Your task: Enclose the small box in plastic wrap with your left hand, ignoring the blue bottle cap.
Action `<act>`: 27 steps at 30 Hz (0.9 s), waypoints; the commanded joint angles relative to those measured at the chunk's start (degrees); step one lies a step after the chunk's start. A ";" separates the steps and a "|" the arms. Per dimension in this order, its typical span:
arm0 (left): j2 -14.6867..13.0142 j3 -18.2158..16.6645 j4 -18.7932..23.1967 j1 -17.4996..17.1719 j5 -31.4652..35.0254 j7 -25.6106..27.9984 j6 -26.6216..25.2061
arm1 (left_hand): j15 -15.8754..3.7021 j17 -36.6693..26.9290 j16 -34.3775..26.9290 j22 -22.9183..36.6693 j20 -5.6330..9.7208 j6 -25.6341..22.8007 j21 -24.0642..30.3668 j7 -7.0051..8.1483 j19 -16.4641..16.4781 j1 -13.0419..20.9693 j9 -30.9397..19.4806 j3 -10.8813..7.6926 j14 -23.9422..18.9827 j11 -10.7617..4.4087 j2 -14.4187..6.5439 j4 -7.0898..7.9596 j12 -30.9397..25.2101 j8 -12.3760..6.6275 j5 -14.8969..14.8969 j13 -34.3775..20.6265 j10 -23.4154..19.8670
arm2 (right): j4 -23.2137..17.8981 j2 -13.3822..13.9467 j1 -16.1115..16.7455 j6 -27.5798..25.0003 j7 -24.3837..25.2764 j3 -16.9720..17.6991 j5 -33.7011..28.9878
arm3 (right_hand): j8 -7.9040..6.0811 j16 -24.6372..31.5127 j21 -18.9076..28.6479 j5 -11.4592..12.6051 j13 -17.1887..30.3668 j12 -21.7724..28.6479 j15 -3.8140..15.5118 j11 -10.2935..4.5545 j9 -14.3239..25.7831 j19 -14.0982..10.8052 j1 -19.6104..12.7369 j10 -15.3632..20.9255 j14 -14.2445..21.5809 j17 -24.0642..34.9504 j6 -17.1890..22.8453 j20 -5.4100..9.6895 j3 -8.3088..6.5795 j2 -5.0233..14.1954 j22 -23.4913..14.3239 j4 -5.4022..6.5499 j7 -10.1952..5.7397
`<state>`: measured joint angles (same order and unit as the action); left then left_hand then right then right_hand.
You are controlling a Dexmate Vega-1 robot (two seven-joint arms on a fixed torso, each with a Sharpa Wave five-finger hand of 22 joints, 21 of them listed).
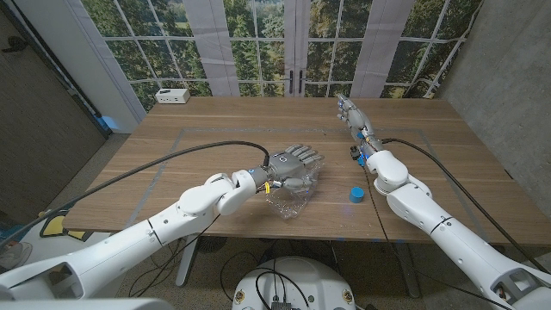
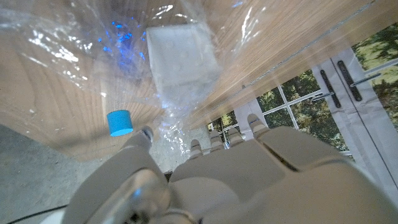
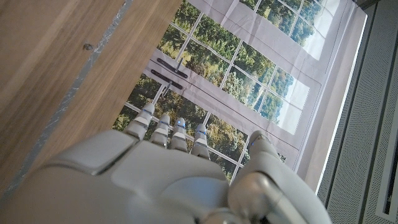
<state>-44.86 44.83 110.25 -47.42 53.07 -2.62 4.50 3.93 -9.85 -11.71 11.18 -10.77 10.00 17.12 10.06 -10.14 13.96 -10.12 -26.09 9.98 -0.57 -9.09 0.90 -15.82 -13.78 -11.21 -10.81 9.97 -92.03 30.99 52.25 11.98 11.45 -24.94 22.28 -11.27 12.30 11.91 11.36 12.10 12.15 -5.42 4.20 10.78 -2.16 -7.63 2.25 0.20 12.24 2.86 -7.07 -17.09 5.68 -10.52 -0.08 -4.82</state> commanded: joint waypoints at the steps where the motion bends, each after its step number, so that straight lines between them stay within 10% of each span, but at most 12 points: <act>1: -0.37 -2.63 -5.35 2.05 -21.38 -3.63 13.00 | -1.47 0.10 -0.03 0.07 -0.30 -4.92 1.12 -0.15 -3.45 1.79 -0.01 -1.96 2.23 -1.20 0.11 -1.36 -0.91 -0.55 0.46 0.08 -2.78 | -1.44 0.37 0.26 -1.21 0.86 -0.25 -0.69 | 0.02 0.06 0.16 0.06 0.13 -0.12 -0.02 0.08 0.12 -0.04 0.49 0.29 0.04 0.18 0.28 0.05 -0.38 -0.19 -0.08 0.27 -0.23; 6: -0.72 -3.11 -5.72 2.91 -29.39 -10.50 14.73 | -2.84 0.13 0.11 -0.01 -0.04 -18.63 1.99 -3.77 1.52 1.70 -0.03 -2.94 -3.75 -0.74 0.63 -2.34 -1.75 -1.58 0.55 0.17 -12.08 | -2.79 0.54 1.02 -1.38 1.46 -0.07 -0.79 | 0.02 0.06 0.17 0.06 0.13 -0.13 -0.02 0.10 0.12 -0.06 0.51 0.27 0.03 0.18 0.27 0.04 -0.38 -0.19 -0.08 0.29 -0.24; 15: -2.22 -4.67 -5.52 1.45 -36.52 -14.35 17.69 | -4.54 0.28 0.02 -0.10 2.39 -23.00 3.16 -5.56 6.75 2.08 -0.02 -4.38 -10.68 -0.42 0.28 -3.15 -1.67 0.31 0.50 0.22 -18.01 | -6.59 1.39 2.83 -3.60 3.68 0.03 -2.09 | 0.04 0.05 0.16 0.06 0.13 -0.12 -0.03 0.05 0.12 -0.06 0.52 0.28 0.01 0.18 0.21 0.11 -0.39 -0.21 -0.08 0.31 -0.26; 19: -3.45 -5.20 -4.28 1.21 -41.53 -18.54 17.75 | -5.24 0.32 0.66 -0.11 2.93 -21.92 3.19 -5.16 7.19 2.32 -0.04 -4.95 -10.25 -0.50 -0.29 -3.16 -0.83 1.31 0.43 0.25 -17.17 | -7.49 1.44 3.35 -3.54 3.93 -0.12 -2.49 | 0.03 0.04 0.15 0.06 0.13 -0.13 -0.02 0.07 0.12 -0.01 0.50 0.27 0.01 0.17 0.23 0.12 -0.39 -0.22 -0.08 0.31 -0.25; 24: -6.19 -8.72 0.95 -3.33 -33.13 -11.24 17.30 | -5.27 0.42 1.09 -0.20 2.78 -22.59 3.06 -4.14 7.53 3.18 -0.02 -5.53 -10.13 -0.51 -0.20 -3.95 -0.07 1.61 0.54 0.32 -16.73 | -9.01 1.58 4.19 -4.60 4.78 -0.27 -2.98 | 0.04 0.03 0.14 0.07 0.13 -0.12 -0.02 0.09 0.12 0.00 0.49 0.31 -0.02 0.17 0.22 0.11 -0.41 -0.22 -0.08 0.30 -0.24; 27: -7.96 -10.44 4.44 -5.57 -28.31 -8.97 15.84 | -5.84 0.42 1.35 -0.49 2.95 -25.62 2.52 -2.90 8.02 6.11 -0.02 -6.43 -10.37 -1.27 1.07 -7.35 0.73 1.33 0.94 0.37 -17.39 | -9.49 1.72 4.26 -5.06 4.59 -0.51 -3.13 | 0.04 0.03 0.14 0.07 0.13 -0.10 -0.01 0.11 0.12 0.00 0.49 0.34 -0.01 0.16 0.22 0.14 -0.41 -0.23 -0.08 0.30 -0.23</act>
<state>-48.30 39.20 107.05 -47.23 18.69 -16.06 20.87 -1.08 -9.32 -10.59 10.78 -7.57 -13.22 19.74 6.25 -2.84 17.60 -10.13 -31.82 -0.06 -1.23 -8.56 -3.93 -15.68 -12.28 -10.58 -10.38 -6.74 -98.74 32.31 55.18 8.54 14.98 -25.05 20.11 -11.27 12.30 11.91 11.36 12.10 12.15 -5.42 4.20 10.78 -2.16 -7.64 2.25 0.20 12.25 2.86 -7.07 -17.29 5.68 -10.52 0.12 -4.82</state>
